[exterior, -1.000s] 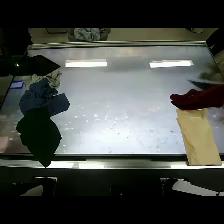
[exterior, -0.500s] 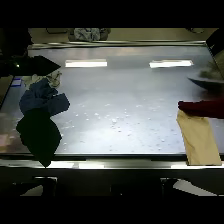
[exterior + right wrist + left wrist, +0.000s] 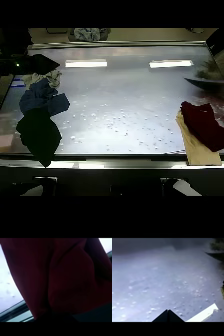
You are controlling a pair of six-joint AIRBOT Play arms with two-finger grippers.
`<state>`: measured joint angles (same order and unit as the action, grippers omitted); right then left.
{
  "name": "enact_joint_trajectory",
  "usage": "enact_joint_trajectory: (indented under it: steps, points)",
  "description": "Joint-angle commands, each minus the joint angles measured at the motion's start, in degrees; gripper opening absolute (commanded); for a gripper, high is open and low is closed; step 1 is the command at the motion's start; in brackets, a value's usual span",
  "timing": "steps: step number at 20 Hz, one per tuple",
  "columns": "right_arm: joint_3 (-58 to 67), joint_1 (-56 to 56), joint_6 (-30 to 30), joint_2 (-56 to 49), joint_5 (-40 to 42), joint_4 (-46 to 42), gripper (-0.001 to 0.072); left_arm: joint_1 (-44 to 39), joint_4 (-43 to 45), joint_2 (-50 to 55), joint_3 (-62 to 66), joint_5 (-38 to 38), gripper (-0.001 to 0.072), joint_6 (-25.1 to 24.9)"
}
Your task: Fold the shirts.
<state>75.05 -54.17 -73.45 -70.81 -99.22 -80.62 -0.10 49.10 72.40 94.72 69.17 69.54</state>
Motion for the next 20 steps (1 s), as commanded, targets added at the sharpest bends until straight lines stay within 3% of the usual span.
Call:
enact_joint_trajectory:
  steps: [1,7,8,9,10,12,15,18,20]
  points:
    - [-13.8,0.0,0.2,1.7,7.3,-3.5,0.0053,0.0,0.0,0.0,0.0,-0.2,0.0022,-0.1]
    - [-17.7,0.0,0.0,1.7,10.9,-5.1,0.0064,0.0,0.0,0.0,0.0,-0.2,0.0022,0.1]
    - [-17.7,0.0,-0.5,1.7,10.9,-5.1,0.0236,0.0,0.0,0.0,0.0,-0.2,0.0022,0.1]
    - [-17.3,0.0,0.6,1.7,10.8,-5.3,0.0523,0.0,0.0,0.0,0.0,-0.2,0.0022,0.5]
    - [-15.9,0.0,4.9,1.7,11.0,-5.7,0.072,0.0,0.0,0.0,0.0,-0.2,0.0022,1.2]
    - [-8.0,0.0,8.6,1.7,11.5,-6.4,0.0714,0.0,0.0,-0.3,1.0,-0.1,0.0021,1.4]
    - [12.7,3.6,11.1,1.7,22.6,-3.9,0.0711,-0.3,5.4,0.2,7.7,-2.6,0.0019,3.3]
    - [26.8,19.2,13.2,1.7,36.0,-3.6,0.0707,-3.5,32.0,2.5,14.5,-4.9,0.0019,15.6]
    - [27.8,33.5,13.1,1.3,37.4,-4.8,0.0707,-5.4,44.7,5.0,14.4,-2.3,0.0041,21.7]
